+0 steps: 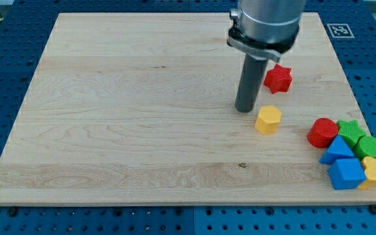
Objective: Place the yellow hexagon to the left side of the blue triangle
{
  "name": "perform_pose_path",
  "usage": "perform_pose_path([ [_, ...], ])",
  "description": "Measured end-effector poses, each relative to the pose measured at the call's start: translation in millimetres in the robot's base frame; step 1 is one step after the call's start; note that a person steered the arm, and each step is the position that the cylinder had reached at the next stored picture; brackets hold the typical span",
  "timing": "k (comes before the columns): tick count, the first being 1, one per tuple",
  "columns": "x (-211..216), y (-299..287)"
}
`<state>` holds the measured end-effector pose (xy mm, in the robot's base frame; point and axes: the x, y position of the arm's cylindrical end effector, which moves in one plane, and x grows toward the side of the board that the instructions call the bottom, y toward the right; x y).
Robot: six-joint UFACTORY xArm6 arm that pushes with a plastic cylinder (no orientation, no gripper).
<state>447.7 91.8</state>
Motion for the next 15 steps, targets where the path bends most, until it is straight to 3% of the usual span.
perform_pose_path([
  [1,-19,15],
  [5,83,60],
  [6,75,57],
  [8,60,-16],
  [11,111,9],
  [15,114,47],
])
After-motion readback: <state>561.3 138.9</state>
